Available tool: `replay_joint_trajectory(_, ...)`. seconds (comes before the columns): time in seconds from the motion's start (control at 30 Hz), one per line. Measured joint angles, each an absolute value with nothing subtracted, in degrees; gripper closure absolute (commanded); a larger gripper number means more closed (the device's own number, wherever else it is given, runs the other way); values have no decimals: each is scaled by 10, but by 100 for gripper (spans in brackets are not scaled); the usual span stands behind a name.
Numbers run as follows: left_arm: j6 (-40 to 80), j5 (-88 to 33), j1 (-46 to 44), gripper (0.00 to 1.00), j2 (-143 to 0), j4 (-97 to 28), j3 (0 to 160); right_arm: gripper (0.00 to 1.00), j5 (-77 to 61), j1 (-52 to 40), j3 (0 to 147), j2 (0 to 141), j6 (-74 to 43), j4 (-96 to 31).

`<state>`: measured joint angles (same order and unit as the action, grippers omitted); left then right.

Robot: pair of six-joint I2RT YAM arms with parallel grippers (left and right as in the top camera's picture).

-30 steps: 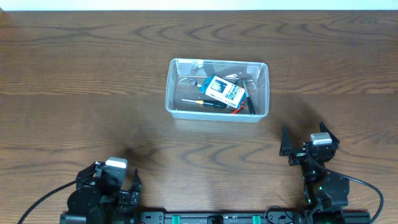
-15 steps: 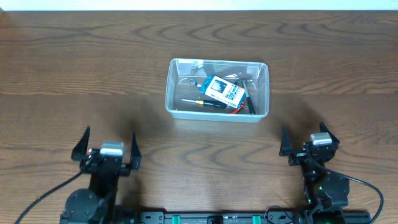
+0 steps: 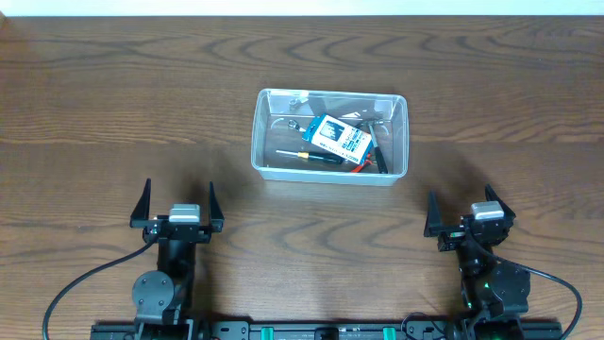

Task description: Pack container

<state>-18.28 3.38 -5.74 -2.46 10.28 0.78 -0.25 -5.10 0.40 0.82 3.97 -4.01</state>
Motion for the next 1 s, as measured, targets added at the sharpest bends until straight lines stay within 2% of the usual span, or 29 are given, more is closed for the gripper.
replay_joint_trajectory(0.23,-112,62,-57,2,-14,9,3,1,-3,-51,4,8,40,-40)
replay_joint_trajectory(0.43,76,57,-57,2,-7,-13,13,1,-3,-51,4,7,40,-40)
replay_joint_trajectory(0.57,143,32,-57,2,-7,-18,15,1,-3,-51,4,7,40,-40)
replay_joint_trajectory(1.0,183,3,-72,2,-7,-22,16,1,-3,-51,4,7,40,-40)
